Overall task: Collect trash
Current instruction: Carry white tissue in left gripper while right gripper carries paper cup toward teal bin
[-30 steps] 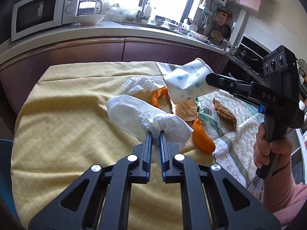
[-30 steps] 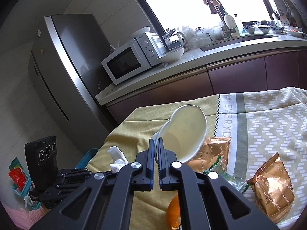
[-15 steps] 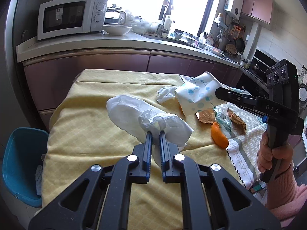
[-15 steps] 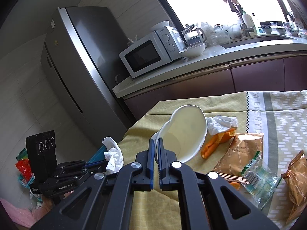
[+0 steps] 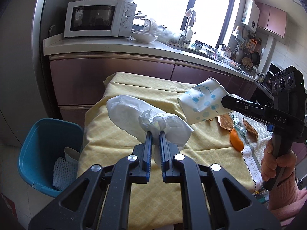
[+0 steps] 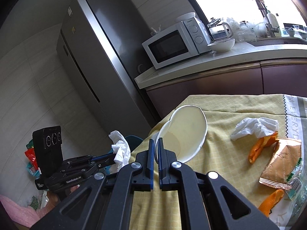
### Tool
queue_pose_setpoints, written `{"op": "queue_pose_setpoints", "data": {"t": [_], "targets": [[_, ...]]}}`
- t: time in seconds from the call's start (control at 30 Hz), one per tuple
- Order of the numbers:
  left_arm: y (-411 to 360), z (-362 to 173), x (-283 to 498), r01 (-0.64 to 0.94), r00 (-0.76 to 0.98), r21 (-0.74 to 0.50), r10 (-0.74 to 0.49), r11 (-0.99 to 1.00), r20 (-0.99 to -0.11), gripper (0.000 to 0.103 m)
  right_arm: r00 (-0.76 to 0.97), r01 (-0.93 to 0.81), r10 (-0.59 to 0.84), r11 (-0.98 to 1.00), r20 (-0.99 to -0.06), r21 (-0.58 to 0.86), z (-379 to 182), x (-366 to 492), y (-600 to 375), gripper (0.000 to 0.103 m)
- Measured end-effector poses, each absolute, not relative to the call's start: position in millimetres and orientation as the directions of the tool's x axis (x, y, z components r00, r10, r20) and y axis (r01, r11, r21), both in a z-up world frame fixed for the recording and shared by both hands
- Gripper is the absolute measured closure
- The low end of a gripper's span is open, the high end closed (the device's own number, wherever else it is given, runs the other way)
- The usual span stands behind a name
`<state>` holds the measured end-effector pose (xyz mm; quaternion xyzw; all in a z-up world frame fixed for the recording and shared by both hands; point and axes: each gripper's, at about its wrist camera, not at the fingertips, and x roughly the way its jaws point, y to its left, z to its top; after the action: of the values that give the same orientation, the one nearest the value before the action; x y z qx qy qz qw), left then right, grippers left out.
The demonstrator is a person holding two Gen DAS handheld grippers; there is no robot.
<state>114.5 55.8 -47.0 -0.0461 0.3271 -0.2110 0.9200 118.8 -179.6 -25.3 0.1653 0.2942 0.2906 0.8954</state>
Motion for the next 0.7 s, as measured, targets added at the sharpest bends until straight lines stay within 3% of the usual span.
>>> {"op": "queue_pose_setpoints", "data": {"t": [0.7], "targets": [[170.9,-46.8,116.5,0.140,0.768,-0.194,-0.230,0.971,-0.597,0.095,0.484,-0.589,0.741,0.669,-0.465,0.453,-24.9,153.7,-69.4,0.100]]}}
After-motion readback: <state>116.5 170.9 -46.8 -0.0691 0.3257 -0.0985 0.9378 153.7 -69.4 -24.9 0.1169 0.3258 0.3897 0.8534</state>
